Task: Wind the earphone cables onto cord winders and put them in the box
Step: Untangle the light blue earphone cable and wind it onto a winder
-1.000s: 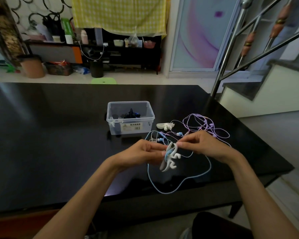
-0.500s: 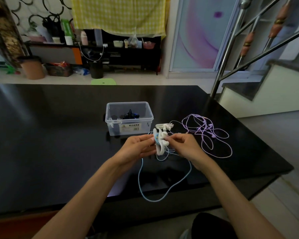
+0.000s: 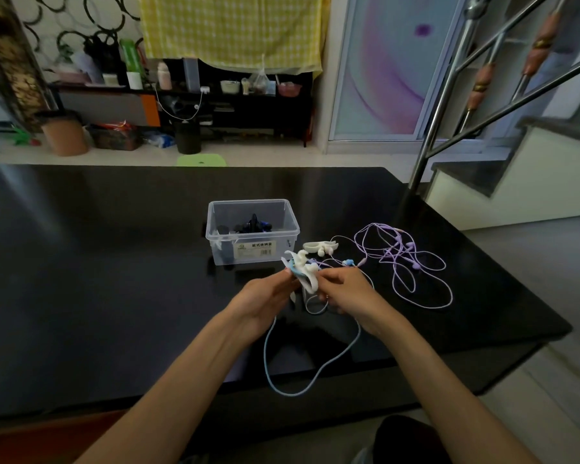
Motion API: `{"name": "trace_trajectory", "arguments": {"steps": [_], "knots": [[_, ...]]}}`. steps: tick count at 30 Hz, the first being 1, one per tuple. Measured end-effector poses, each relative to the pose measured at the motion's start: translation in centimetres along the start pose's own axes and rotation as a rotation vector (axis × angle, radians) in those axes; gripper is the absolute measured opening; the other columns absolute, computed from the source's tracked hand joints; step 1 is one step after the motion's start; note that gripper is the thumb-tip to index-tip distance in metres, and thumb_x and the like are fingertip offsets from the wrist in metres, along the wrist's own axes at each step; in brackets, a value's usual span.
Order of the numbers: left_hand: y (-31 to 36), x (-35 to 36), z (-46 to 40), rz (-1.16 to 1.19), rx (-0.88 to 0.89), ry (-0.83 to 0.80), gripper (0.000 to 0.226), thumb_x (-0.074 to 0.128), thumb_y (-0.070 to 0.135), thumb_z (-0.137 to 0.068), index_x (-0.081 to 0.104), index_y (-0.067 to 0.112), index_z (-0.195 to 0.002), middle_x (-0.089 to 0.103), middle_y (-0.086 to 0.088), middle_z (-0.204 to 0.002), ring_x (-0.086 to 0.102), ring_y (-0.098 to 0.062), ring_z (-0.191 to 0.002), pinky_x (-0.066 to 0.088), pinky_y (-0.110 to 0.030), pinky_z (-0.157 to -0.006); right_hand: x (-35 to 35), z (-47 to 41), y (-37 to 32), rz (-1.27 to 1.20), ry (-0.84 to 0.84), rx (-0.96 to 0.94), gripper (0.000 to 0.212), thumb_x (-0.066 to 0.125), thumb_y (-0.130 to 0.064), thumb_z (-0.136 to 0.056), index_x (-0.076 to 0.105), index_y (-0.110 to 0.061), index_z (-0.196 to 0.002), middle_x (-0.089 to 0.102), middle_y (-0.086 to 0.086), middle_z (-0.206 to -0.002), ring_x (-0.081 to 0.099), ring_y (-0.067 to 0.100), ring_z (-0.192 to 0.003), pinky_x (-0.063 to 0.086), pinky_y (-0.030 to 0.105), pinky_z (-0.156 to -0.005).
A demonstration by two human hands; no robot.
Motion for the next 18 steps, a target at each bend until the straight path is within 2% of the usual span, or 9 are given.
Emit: {"name": "trace_trajectory", "arguments": {"steps": [2,5,8,11,14,16,18], "knots": [[0.0,-0.3,-0.1,0.096,0.015,0.048,0.024,0.043,0.017,-0.098,0.067,0.014,-0.094,0.073,0.006,-0.084,0.062,-0.004,-0.087,0.038,-0.023,-0.09,0.4,0.2,-0.4,0.055,-0.011,-0.007,0.022,0.052,-0.015,-0.095,0.07,-0.004,-0.102,0.052,-0.002,-0.058,0.041,-0.005,-0.036,0.031,0.009,-0.041],[0.1,-1.1,-0.3,0.21,0.075,0.146,0.02,0.047,0.015,-0.097,0.067,0.01,-0.099,0.071,-0.003,-0.099,0.065,-0.012,-0.093,0.045,-0.025,-0.09,0.7,0.5,-0.7,0.045,-0.021,-0.013,0.025,0.053,-0.019,-0.096,0.071,-0.004,-0.101,0.049,-0.001,-0.057,0.038,-0.003,-0.037,0.03,0.008,-0.041],[0.8,-1.3,0.0,0.186,0.212,0.226,0.019,0.049,0.013,-0.097,0.065,0.005,-0.104,0.07,-0.007,-0.098,0.066,-0.015,-0.094,0.05,-0.025,-0.088,0.6,0.7,-0.8,-0.021,0.018,0.0,0.023,0.057,-0.022,-0.093,0.072,-0.006,-0.099,0.05,-0.002,-0.056,0.04,-0.001,-0.043,0.031,0.009,-0.042],[1.6,-1.7,0.6,0.031,0.35,0.349,0.016,0.053,0.015,-0.095,0.066,0.006,-0.099,0.071,-0.009,-0.094,0.068,-0.016,-0.09,0.054,-0.026,-0.084,0.6,1.0,-1.3,-0.001,0.09,-0.05,0.018,0.065,-0.026,-0.087,0.075,-0.014,-0.097,0.065,-0.002,-0.066,0.053,0.002,-0.058,0.041,0.012,-0.054],[2.1,-2.1,0.7,-0.247,0.479,0.401,0.013,0.061,0.022,-0.091,0.062,0.014,-0.101,0.073,-0.005,-0.092,0.07,-0.016,-0.089,0.055,-0.039,-0.086,0.2,1.1,-2.2,0.047,0.174,-0.154,0.016,0.069,-0.025,-0.084,0.076,-0.014,-0.092,0.074,0.003,-0.081,0.061,0.005,-0.07,0.045,0.012,-0.063],[2.0,-1.8,0.6,-0.38,0.501,0.357,0.01,0.064,0.026,-0.088,0.06,0.025,-0.096,0.073,0.0,-0.093,0.069,-0.016,-0.091,0.053,-0.047,-0.088,0.2,1.2,-3.0,0.184,0.132,-0.224,0.016,0.065,-0.024,-0.087,0.076,-0.014,-0.094,0.074,0.005,-0.084,0.06,0.004,-0.07,0.042,0.01,-0.062],[2.1,-1.6,0.4,-0.523,0.492,0.328,0.013,0.065,0.029,-0.086,0.06,0.027,-0.098,0.073,0.003,-0.098,0.068,-0.014,-0.093,0.052,-0.045,-0.09,0.5,1.5,-3.5,0.442,-0.002,-0.312,0.019,0.058,-0.023,-0.092,0.074,-0.017,-0.1,0.072,0.002,-0.085,0.054,0.0,-0.067,0.039,0.011,-0.062]]}}
Point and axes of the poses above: each hand's wrist, its own z-axis away from the middle knuckle, its own x-axis out of the palm, y = z × x, the point moved 6 cm from there along -z, towards the middle knuckle
